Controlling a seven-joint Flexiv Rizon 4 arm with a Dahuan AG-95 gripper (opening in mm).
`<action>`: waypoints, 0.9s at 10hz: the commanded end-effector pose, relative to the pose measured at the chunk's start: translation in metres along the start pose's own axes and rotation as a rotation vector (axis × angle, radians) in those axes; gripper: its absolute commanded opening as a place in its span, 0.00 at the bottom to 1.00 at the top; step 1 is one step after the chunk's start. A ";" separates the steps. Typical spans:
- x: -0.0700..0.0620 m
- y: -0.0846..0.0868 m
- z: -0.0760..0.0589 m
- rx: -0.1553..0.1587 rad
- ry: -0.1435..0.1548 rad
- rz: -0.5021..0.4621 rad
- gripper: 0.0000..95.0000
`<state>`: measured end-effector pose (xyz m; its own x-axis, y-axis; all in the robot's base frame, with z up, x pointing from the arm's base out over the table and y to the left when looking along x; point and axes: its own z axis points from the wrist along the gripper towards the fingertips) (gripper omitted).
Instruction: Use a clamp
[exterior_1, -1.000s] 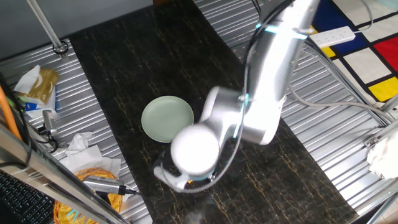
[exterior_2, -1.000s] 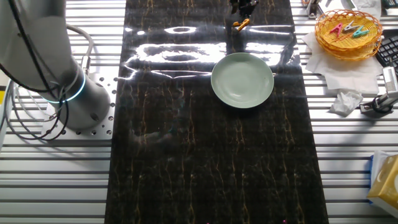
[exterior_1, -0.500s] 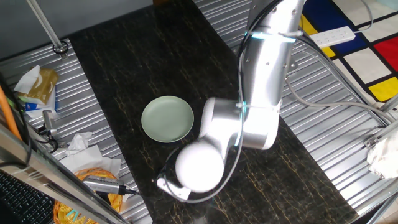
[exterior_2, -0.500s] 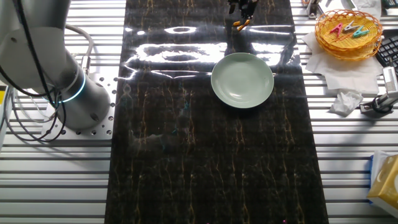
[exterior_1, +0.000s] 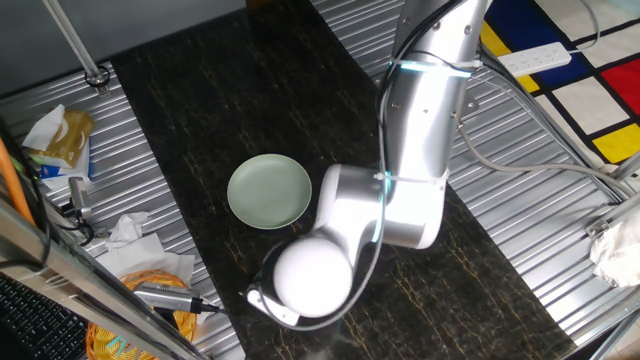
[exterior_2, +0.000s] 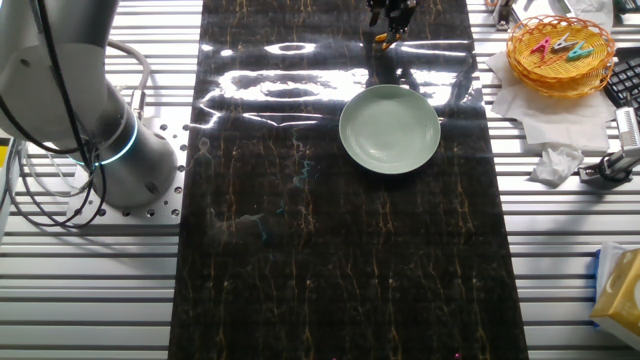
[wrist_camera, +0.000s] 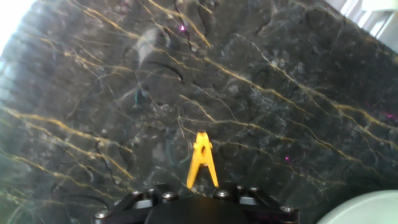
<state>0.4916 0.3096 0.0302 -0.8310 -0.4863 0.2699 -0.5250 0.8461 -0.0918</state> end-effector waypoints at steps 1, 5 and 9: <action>-0.001 0.000 0.000 -0.021 0.002 0.013 0.40; -0.003 -0.001 0.002 -0.046 0.001 0.006 0.40; -0.004 -0.006 0.005 -0.047 -0.003 -0.001 0.40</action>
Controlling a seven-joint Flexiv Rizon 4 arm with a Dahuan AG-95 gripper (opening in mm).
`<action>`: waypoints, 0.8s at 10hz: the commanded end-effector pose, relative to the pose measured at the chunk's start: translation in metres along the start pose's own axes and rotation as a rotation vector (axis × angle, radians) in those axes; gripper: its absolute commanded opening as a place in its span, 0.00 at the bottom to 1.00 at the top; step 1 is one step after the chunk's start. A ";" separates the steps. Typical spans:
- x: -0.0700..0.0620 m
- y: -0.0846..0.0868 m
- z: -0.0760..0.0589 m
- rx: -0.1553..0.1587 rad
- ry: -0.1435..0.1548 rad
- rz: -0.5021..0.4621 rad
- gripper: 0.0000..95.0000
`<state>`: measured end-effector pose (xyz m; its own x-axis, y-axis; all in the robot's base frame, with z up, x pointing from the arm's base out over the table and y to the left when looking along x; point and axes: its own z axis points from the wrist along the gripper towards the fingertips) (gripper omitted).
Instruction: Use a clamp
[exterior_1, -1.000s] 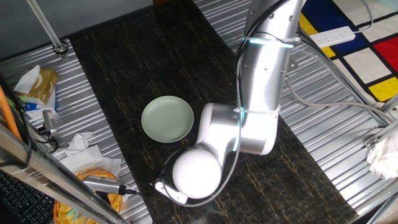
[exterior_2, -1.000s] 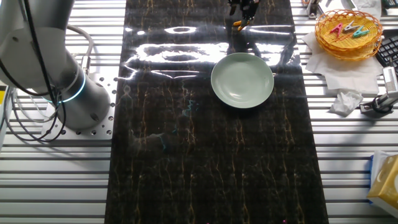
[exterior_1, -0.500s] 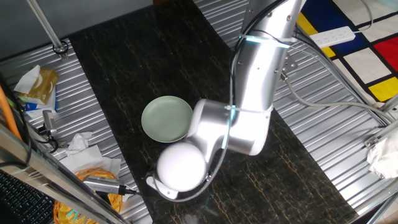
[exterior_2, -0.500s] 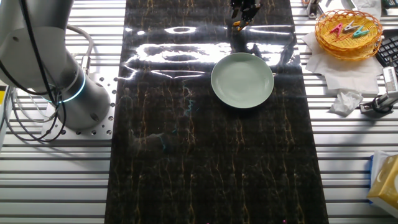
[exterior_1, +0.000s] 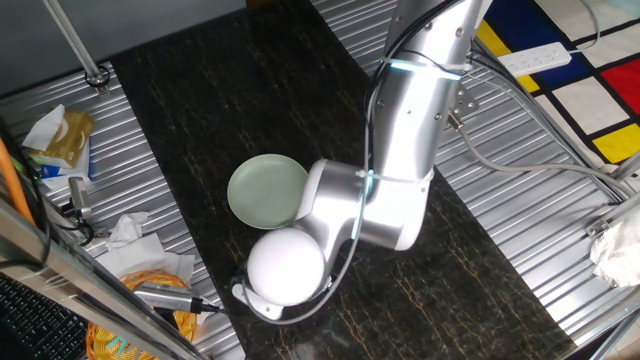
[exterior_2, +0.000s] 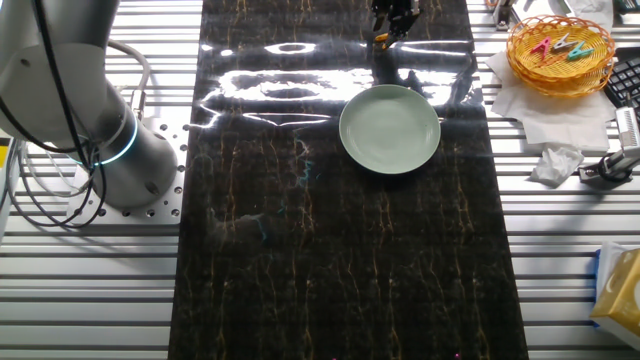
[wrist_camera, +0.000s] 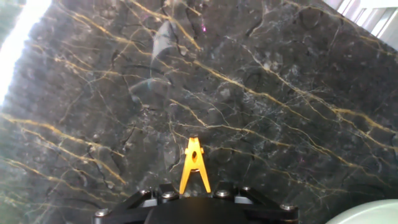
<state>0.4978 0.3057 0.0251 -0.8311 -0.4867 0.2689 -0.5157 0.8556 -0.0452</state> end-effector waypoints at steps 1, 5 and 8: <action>0.001 0.000 0.002 -0.007 -0.008 -0.002 0.40; 0.000 0.000 0.005 -0.031 -0.023 -0.003 0.60; 0.000 0.000 0.007 -0.027 -0.020 -0.003 0.60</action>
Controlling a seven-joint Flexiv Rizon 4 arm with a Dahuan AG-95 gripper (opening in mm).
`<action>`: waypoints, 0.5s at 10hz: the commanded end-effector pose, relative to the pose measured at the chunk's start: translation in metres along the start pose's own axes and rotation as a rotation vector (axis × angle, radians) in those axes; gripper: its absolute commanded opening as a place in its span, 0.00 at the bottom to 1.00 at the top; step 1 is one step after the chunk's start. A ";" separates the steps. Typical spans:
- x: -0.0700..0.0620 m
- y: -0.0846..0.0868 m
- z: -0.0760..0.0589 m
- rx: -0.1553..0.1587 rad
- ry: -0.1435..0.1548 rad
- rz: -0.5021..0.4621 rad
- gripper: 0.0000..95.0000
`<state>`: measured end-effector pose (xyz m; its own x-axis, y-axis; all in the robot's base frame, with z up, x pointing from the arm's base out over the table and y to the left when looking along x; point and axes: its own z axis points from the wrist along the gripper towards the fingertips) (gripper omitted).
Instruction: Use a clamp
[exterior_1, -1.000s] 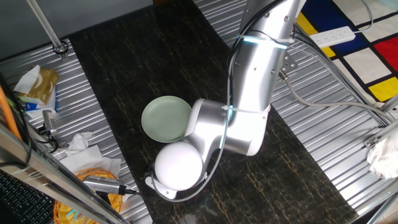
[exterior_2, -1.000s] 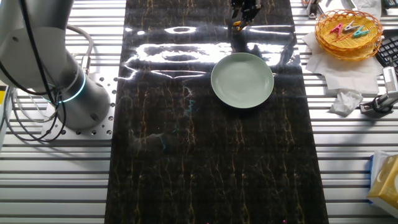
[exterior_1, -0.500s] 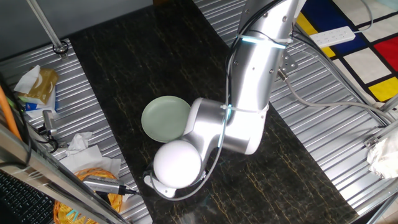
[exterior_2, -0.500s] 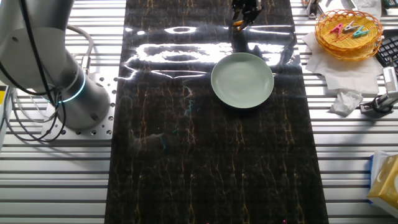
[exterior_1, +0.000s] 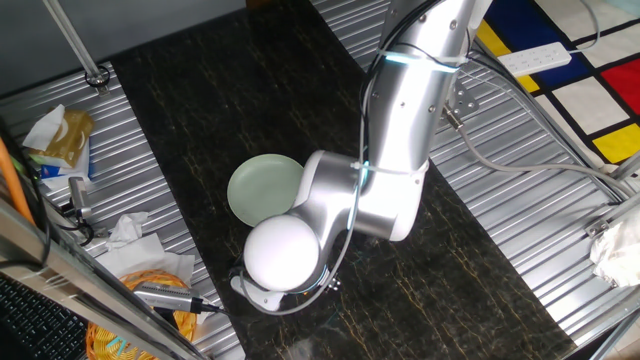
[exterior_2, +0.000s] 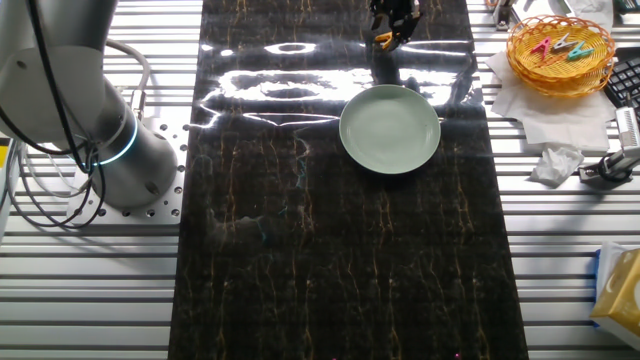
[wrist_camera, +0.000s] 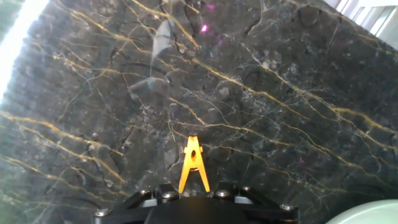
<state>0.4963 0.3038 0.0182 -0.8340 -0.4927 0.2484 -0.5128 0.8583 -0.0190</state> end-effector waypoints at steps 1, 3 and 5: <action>0.000 0.001 0.001 0.000 0.001 0.000 0.60; 0.000 0.001 0.002 0.000 0.002 -0.001 0.60; 0.000 0.001 0.003 0.000 0.003 0.002 0.60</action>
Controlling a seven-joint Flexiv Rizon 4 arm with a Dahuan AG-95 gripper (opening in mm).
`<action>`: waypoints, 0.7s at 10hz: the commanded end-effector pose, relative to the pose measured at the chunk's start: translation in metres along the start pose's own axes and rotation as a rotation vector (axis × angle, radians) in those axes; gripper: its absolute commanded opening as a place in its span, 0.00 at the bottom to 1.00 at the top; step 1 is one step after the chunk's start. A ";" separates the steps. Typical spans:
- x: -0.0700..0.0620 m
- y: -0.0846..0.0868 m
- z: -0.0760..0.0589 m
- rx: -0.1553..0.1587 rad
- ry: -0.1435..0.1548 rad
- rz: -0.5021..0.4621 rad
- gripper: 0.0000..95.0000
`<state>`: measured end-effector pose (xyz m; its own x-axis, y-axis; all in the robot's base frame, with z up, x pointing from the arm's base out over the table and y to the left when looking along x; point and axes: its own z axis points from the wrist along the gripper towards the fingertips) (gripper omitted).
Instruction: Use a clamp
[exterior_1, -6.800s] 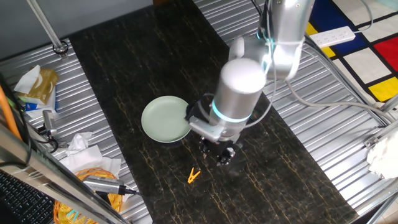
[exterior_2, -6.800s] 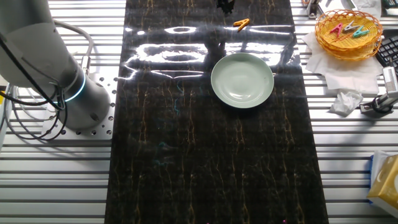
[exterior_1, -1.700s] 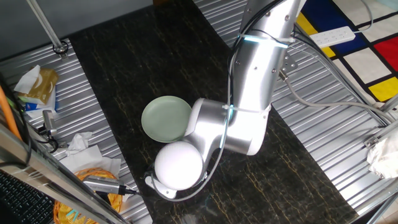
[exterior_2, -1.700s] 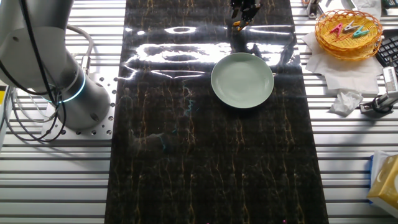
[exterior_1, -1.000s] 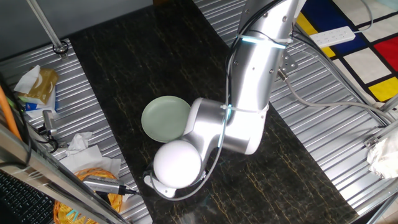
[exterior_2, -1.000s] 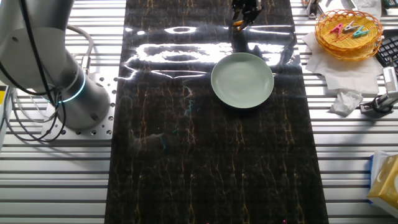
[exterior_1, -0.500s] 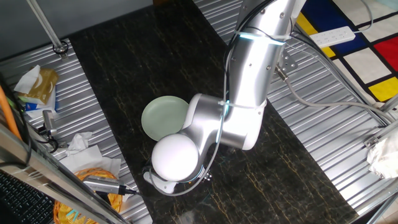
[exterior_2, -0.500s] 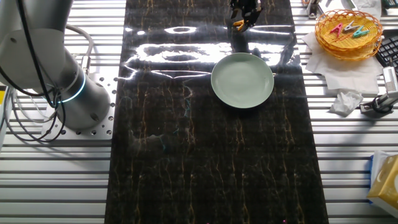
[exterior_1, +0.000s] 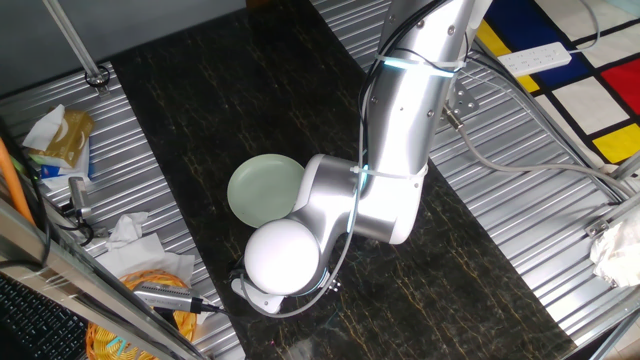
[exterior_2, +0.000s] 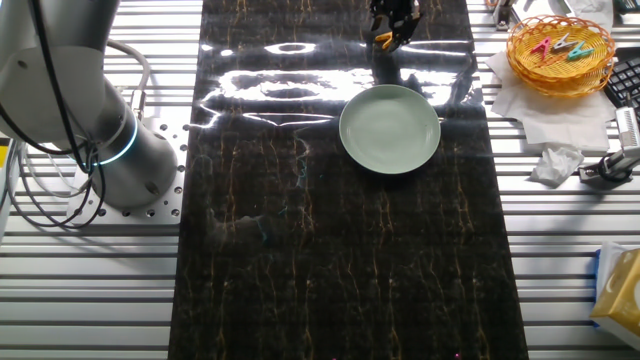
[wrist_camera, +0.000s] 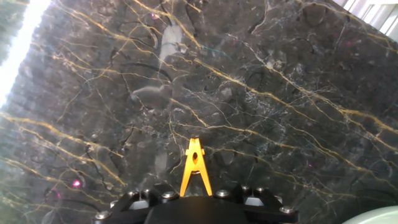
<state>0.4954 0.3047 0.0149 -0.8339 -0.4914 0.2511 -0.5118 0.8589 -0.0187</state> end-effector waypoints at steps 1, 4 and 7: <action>0.000 0.000 0.000 0.000 -0.001 0.001 0.60; 0.001 0.001 0.003 -0.004 -0.002 -0.001 0.60; 0.001 0.001 0.003 -0.007 -0.005 -0.001 0.60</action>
<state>0.4933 0.3051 0.0117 -0.8347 -0.4924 0.2467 -0.5105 0.8598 -0.0112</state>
